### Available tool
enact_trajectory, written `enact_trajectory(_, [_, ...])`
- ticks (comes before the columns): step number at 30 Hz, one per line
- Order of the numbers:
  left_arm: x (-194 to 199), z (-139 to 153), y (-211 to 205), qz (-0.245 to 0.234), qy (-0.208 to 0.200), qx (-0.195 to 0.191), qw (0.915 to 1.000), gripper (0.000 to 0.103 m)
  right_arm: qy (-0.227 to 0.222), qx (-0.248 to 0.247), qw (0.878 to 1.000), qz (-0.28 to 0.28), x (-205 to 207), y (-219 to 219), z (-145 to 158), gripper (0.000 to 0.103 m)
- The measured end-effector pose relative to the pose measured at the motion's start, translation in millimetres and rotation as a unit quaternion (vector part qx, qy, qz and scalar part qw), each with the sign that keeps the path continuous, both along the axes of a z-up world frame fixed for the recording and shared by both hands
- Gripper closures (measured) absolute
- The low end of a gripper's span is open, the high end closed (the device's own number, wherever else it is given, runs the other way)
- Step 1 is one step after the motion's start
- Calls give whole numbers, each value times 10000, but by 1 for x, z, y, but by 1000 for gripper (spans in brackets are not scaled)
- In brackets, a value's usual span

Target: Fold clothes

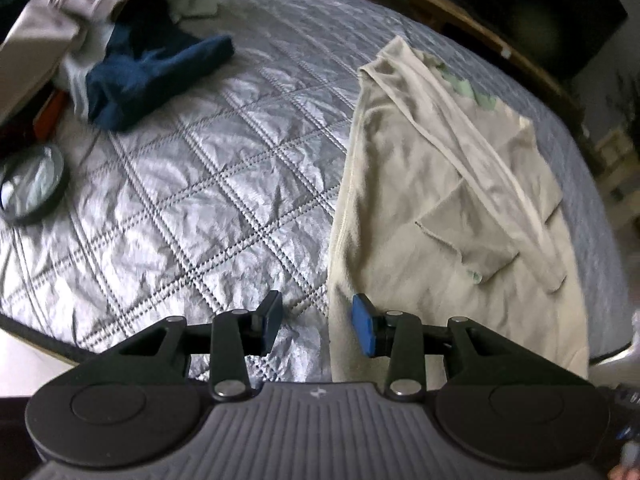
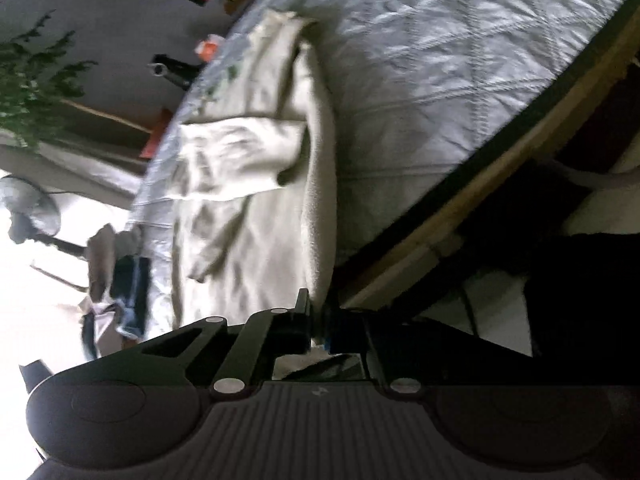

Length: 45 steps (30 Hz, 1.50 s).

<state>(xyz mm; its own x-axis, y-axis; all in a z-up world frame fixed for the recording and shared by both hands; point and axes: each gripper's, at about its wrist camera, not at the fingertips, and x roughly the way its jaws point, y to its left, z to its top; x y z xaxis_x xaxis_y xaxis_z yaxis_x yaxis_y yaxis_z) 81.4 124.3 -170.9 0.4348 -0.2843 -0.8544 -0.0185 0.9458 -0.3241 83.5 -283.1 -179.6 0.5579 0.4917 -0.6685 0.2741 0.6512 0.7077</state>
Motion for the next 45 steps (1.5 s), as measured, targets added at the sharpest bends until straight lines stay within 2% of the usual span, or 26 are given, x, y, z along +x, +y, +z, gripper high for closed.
enact_trajectory(5, [2, -4, 12, 286, 190, -605, 9976, 62, -334, 308, 9985, -306, -2, -4, 4, 97])
enact_trajectory(7, [-4, -2, 4, 133, 100, -401, 9991, 61, -358, 396, 9975, -453, -1, -7, 4, 97])
enact_trajectory(10, [-11, 2, -21, -358, -142, 275, 9989, 59, -424, 428, 9967, -552, -1, -9, 4, 97])
enact_trajectory(12, [-13, 2, -29, -510, -193, 408, 9977, 54, -478, 471, 9957, -640, -1, -14, 4, 97])
enact_trajectory(15, [-15, 1, -35, -566, -231, 504, 9969, 53, -516, 533, 9944, -751, 0, -19, 3, 97])
enact_trajectory(16, [-16, 1, -37, -592, -252, 562, 9963, 54, -545, 531, 9941, -769, 0, -19, 4, 97])
enact_trajectory(18, [-17, 1, -39, -596, -280, 686, 9955, 63, -657, 507, 9935, -783, 3, -18, 9, 97])
enact_trajectory(19, [-14, 1, -36, -559, -261, 685, 9957, 71, -705, 576, 9925, -817, 5, -20, 12, 98])
enact_trajectory(20, [-12, 1, -30, -503, -227, 640, 9964, 77, -752, 649, 9914, -856, 7, -23, 14, 98])
enact_trajectory(21, [-10, 2, -20, -374, -123, 405, 9984, 82, -805, 761, 9894, -936, 8, -26, 17, 98])
enact_trajectory(22, [-4, 0, -10, -172, 60, 3, 9998, 92, -858, 872, 9873, -1016, 10, -28, 20, 98])
enact_trajectory(24, [8, -6, 8, 228, 351, -612, 9972, 93, -949, 1023, 9833, -1166, 15, -33, 26, 98])
enact_trajectory(25, [14, -6, 15, 403, 392, -747, 9956, 93, -955, 1079, 9819, -1232, 19, -34, 27, 98])
enact_trajectory(30, [34, 2, 33, 793, 358, -1001, 9912, 93, -761, 1409, 9730, -1664, 41, -39, 17, 98])
enact_trajectory(32, [31, 11, 27, 528, 112, -727, 9959, 93, -661, 1517, 9701, -1774, 48, -39, 11, 98])
enact_trajectory(33, [25, 16, 16, 215, -110, -368, 9990, 91, -615, 1549, 9696, -1794, 51, -39, 8, 98])
enact_trajectory(35, [12, 23, -4, -406, -533, 315, 9973, 88, -576, 1501, 9718, -1724, 57, -37, 6, 98])
enact_trajectory(38, [-11, 20, -32, -1261, -907, 1020, 9826, 86, -589, 1399, 9760, -1562, 64, -36, 5, 98])
enact_trajectory(41, [-28, 14, -58, -1966, -1269, 1782, 9558, 80, -600, 1376, 9781, -1444, 68, -37, 5, 98])
enact_trajectory(42, [-33, 13, -62, -2088, -1325, 1910, 9499, 79, -603, 1374, 9785, -1412, 70, -37, 5, 98])
enact_trajectory(43, [-36, 11, -64, -2154, -1303, 1969, 9476, 73, -606, 1354, 9793, -1379, 71, -36, 4, 97])
enact_trajectory(44, [-36, 9, -63, -2146, -1215, 1918, 9499, 68, -610, 1341, 9800, -1340, 72, -37, 4, 97])
enact_trajectory(45, [-37, 8, -58, -2094, -1086, 1751, 9559, 67, -613, 1343, 9804, -1304, 72, -36, 4, 97])
